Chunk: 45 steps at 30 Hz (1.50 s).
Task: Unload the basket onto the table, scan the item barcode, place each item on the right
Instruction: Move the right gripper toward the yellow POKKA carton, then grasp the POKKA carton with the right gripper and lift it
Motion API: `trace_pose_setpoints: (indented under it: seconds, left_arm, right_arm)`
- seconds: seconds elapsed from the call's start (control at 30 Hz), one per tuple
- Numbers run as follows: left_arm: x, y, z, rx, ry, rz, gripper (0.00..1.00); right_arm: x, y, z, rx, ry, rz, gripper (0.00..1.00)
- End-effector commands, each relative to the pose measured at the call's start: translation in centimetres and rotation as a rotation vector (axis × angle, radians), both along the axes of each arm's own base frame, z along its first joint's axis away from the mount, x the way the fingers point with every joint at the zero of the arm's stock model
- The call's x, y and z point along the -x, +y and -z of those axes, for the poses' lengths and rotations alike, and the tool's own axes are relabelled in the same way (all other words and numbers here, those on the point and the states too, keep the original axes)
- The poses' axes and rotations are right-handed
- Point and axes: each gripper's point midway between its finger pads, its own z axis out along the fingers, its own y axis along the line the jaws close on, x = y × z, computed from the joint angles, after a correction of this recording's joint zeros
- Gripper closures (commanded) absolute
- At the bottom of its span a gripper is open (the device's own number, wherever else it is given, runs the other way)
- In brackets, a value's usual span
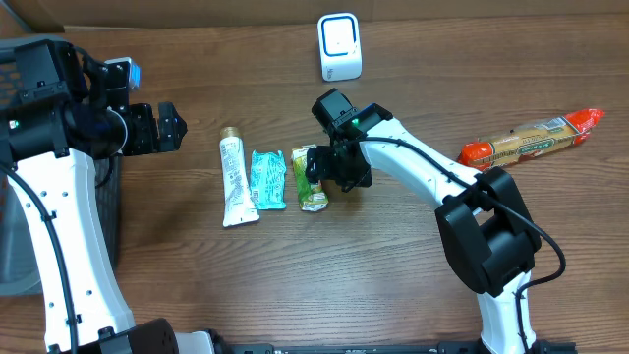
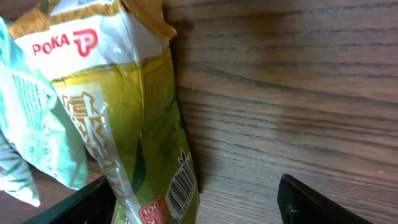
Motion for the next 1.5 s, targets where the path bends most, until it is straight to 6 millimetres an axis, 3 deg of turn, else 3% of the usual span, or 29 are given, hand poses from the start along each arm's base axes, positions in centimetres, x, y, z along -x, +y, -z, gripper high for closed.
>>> trace_pose_setpoints:
  seconds: [0.0,0.2,0.43,0.5,0.57,0.63,0.77,0.87,0.93,1.0,1.03,1.13,1.17,1.3,1.47]
  left_arm:
    - [-0.2,0.1,-0.1,-0.016,-0.006,0.022,0.01]
    - [-0.2,0.1,-0.1,-0.016,-0.006,0.023,0.0]
    - [-0.2,0.1,-0.1,-0.016,-0.006,0.023,0.0]
    - [-0.2,0.1,-0.1,-0.016,-0.006,0.023,0.0]
    - [-0.2,0.1,-0.1,-0.016,-0.006,0.022,0.0]
    - [-0.2,0.1,-0.1,-0.016,-0.006,0.022,0.01]
    - [-0.2,0.1,-0.1,-0.016,-0.006,0.023,0.0]
    - [-0.2,0.1,-0.1,-0.016,-0.006,0.023,0.01]
    - [-0.2,0.1,-0.1,-0.016,-0.006,0.023,0.0]
    - [-0.2,0.1,-0.1,-0.016,-0.006,0.022,0.01]
    - [-0.2,0.1,-0.1,-0.016,-0.006,0.022,0.0]
    - [-0.2,0.1,-0.1,-0.017,-0.006,0.023,0.0]
    - [-0.2,0.1,-0.1,-0.016,-0.006,0.023,0.01]
    - [-0.2,0.1,-0.1,-0.016,-0.006,0.023,0.0]
    - [-0.2,0.1,-0.1,-0.017,-0.006,0.023,0.01]
  right_arm:
    - [-0.9,-1.4,0.2,0.013,-0.035,-0.105,0.2]
    - [0.5,1.1,-0.6,-0.131,-0.05,-0.355,0.35]
    - [2.0,2.8,-0.4,-0.106,-0.067,-0.42,0.42]
    - [2.0,2.7,0.0,-0.08,-0.07,-0.419,0.51]
    - [2.0,2.4,0.6,-0.045,-0.062,-0.389,0.67]
    - [1.9,2.2,0.8,-0.031,-0.059,-0.37,0.74]
    - [1.8,2.3,0.7,-0.034,-0.056,-0.341,0.76]
    - [1.4,2.6,0.7,-0.045,-0.05,-0.27,0.64]
    - [1.1,2.8,0.6,-0.053,-0.047,-0.217,0.63]
    - [1.2,3.2,0.9,-0.057,-0.042,-0.193,0.67]
    - [1.2,3.3,1.1,-0.051,-0.042,-0.195,0.75]
    - [1.0,3.0,1.1,-0.036,-0.042,-0.163,0.94]
    - [0.9,2.9,0.9,-0.038,-0.044,-0.159,0.96]
    - [-0.3,1.6,-0.2,-0.022,-0.057,-0.106,0.96]
    - [-2.5,-2.6,-3.3,0.132,-0.177,-0.039,0.96]
